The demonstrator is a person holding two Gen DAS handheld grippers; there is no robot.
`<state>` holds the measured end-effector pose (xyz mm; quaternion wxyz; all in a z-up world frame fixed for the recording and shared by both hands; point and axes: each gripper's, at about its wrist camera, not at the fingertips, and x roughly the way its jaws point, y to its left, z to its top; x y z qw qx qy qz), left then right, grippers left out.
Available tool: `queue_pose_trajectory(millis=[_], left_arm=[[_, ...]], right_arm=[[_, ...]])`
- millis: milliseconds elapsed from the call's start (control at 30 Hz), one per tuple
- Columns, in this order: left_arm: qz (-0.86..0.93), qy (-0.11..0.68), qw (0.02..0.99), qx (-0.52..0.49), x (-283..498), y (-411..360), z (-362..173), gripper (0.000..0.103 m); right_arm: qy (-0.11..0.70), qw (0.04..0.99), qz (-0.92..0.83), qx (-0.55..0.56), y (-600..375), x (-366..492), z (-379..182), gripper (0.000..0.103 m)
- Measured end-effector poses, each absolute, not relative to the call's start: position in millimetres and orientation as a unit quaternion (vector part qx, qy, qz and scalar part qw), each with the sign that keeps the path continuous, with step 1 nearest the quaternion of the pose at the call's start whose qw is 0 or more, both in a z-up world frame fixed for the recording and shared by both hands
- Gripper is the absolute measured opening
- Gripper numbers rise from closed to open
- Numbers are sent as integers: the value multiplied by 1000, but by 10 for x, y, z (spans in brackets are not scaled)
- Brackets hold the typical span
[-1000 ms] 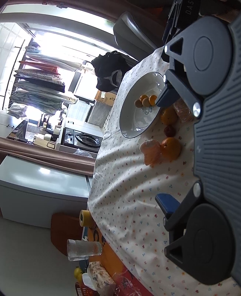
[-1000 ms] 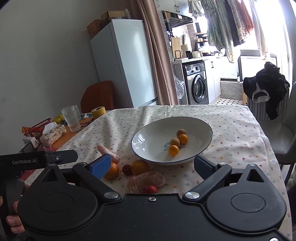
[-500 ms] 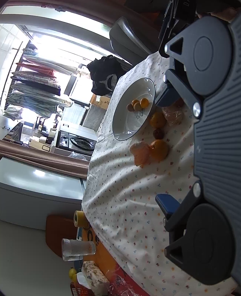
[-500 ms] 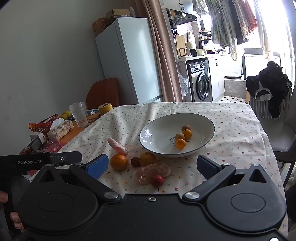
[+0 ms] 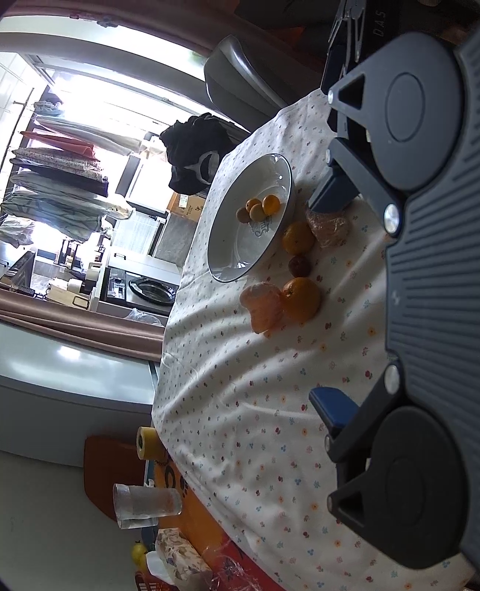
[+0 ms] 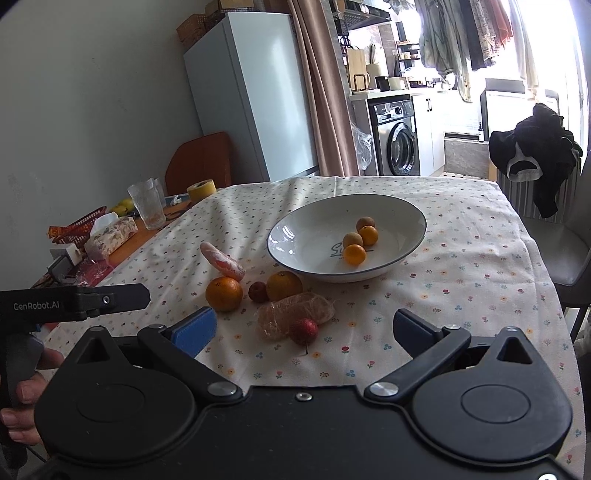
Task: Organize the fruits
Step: 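Move both tools back from the bowl toward the remaining fruit, then lower the right tool onto the small red apple and close on it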
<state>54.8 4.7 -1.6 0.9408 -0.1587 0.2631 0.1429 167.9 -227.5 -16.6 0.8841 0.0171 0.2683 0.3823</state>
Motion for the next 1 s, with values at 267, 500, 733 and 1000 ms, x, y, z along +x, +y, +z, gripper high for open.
queue_pose_trajectory(millis=[267,500,733,1000], left_arm=[[127,260,943,-167,619,51,-189,98],[123,264,939,-185,705,92,-341,97],[114,266,939,-184,768,92,-439,88],[117,266,939,-183,882,167,-491,81]], right_arm=[[282,881,381,9,-2177,1784,-341,77],[295,873,388,9,-2041,1841,-475,65],[304,868,392,3,-1868,1945,-561,54],[311,866,392,-8,-1734,2050,-646,33]])
